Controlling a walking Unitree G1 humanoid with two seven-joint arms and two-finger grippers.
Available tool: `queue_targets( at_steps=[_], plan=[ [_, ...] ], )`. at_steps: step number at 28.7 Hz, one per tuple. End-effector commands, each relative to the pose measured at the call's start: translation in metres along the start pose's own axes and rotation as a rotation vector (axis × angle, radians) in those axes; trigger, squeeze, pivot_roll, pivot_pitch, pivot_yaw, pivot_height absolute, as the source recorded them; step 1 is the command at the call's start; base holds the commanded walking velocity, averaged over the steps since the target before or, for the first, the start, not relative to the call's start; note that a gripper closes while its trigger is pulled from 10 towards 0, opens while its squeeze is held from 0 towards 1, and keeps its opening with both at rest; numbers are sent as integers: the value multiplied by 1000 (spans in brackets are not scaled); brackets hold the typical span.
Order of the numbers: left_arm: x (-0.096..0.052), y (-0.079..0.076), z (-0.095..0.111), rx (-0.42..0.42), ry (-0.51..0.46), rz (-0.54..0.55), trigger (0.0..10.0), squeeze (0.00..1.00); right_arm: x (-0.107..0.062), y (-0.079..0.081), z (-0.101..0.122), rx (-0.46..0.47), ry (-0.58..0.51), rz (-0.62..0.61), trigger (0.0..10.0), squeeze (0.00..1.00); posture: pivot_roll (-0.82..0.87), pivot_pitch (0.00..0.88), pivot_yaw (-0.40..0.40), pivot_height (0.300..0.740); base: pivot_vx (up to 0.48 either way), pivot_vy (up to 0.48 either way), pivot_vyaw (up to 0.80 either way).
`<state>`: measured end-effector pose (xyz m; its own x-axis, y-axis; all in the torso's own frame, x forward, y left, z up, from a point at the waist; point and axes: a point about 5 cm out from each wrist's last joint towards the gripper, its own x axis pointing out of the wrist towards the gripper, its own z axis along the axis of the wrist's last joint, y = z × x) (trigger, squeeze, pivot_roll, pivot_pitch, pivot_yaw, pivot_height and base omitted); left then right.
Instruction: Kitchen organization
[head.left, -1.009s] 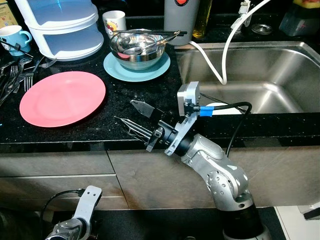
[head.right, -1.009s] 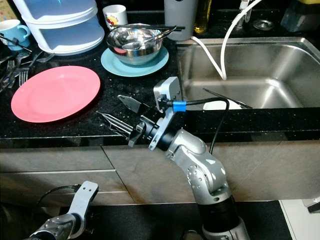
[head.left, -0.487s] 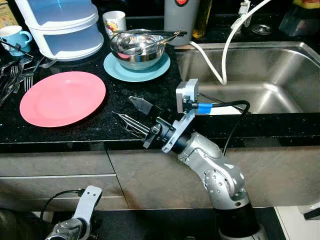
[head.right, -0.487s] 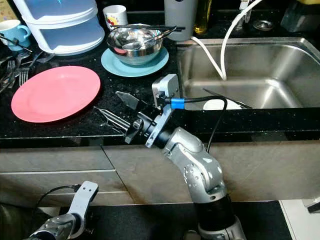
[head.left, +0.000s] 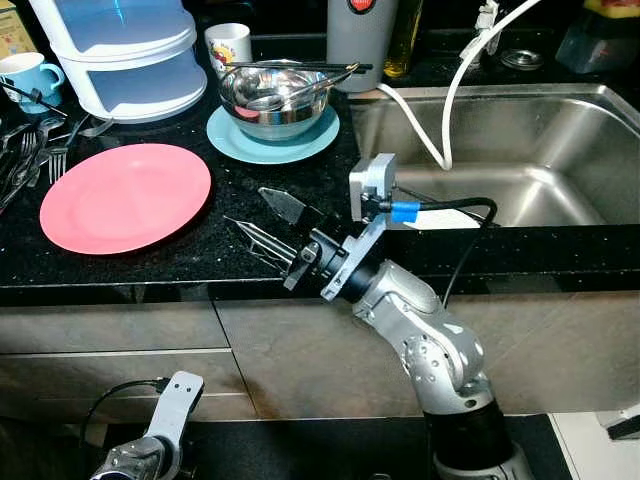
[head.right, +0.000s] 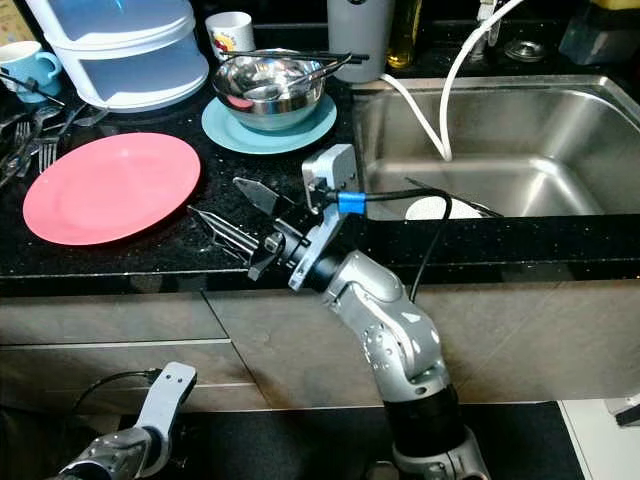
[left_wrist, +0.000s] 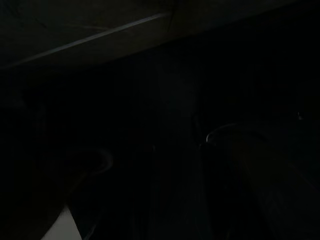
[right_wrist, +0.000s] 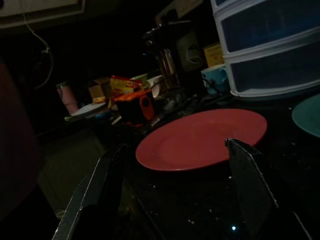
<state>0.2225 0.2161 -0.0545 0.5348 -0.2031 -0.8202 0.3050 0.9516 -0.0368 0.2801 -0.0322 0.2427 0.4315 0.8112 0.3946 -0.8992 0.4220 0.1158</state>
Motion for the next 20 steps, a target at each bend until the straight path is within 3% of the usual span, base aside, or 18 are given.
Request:
queue_targets(
  at_steps=[1,20],
  plan=[
    [-2,3,-10,3,35,7,10000,0,4,2,0,-8,-3,8,10000,0,36,97,45,740,0,0,0],
    [-3,5,-8,8,34,9,10000,0,14,4,-8,-38,30,16,10000,0,47,110,58,740,0,0,0]
  ],
)
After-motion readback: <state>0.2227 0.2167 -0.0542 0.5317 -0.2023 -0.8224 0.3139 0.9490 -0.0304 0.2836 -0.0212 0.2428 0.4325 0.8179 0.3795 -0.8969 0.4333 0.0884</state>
